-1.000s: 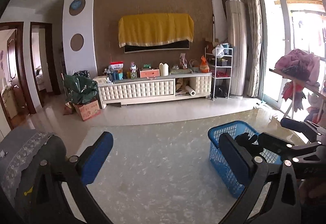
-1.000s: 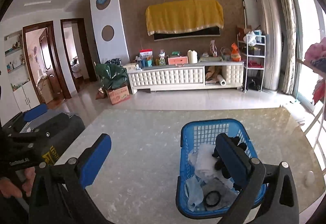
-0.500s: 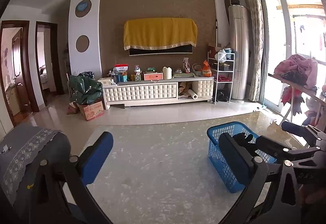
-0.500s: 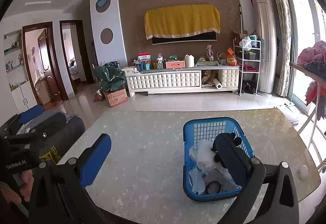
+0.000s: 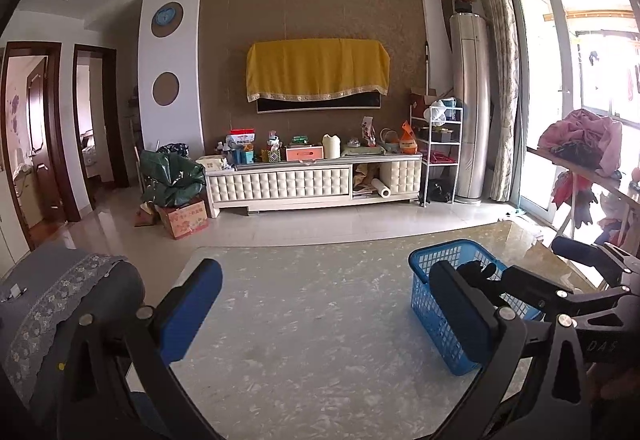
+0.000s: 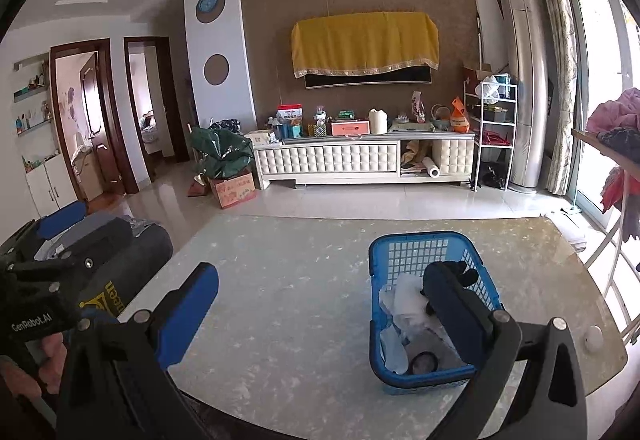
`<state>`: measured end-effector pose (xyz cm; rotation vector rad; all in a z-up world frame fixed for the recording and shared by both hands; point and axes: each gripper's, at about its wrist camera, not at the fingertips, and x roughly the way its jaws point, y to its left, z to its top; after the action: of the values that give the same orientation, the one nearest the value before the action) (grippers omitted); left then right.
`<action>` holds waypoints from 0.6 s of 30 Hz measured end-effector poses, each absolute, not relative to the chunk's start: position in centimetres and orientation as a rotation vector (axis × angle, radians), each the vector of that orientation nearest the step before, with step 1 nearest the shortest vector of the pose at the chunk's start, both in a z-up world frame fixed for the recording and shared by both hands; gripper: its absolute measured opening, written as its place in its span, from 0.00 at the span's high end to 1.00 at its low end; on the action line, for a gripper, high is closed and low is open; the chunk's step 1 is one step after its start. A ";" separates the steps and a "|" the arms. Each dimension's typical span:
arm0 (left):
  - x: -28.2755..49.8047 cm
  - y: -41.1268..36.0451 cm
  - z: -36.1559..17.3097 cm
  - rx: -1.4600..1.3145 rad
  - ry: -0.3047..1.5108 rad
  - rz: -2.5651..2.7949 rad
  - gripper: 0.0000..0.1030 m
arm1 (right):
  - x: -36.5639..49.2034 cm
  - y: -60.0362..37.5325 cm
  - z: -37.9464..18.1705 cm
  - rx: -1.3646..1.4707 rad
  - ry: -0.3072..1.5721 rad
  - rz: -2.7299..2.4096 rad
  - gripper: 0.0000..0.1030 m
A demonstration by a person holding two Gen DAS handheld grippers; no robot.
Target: Organize soft objects
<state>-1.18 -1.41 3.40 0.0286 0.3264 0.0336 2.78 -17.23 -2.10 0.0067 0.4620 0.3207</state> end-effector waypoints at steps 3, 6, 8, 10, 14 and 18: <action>-1.1 -1.5 3.3 0.025 0.336 0.026 0.00 | 2.6 -17.2 -2.1 0.005 0.457 0.325 0.00; -1.4 -1.5 3.3 0.025 0.336 0.025 0.00 | 2.6 -17.1 -2.1 0.003 0.457 0.323 0.00; -1.3 -1.5 3.3 0.026 0.337 0.023 0.00 | 2.5 -17.1 -2.1 0.002 0.458 0.323 0.00; -1.4 -1.6 3.4 0.030 0.338 0.022 0.00 | 2.5 -17.1 -2.1 0.003 0.458 0.321 0.00; -1.6 -1.7 3.3 0.033 0.338 0.025 0.00 | 2.3 -17.1 -2.1 0.002 0.461 0.321 0.00; -1.7 -1.6 3.2 0.028 0.342 0.027 0.00 | 2.2 -17.1 -2.0 0.002 0.464 0.321 0.00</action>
<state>-1.65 -1.62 3.24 0.0283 0.3424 0.0267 2.22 -17.11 -2.04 0.0023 0.4642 0.3207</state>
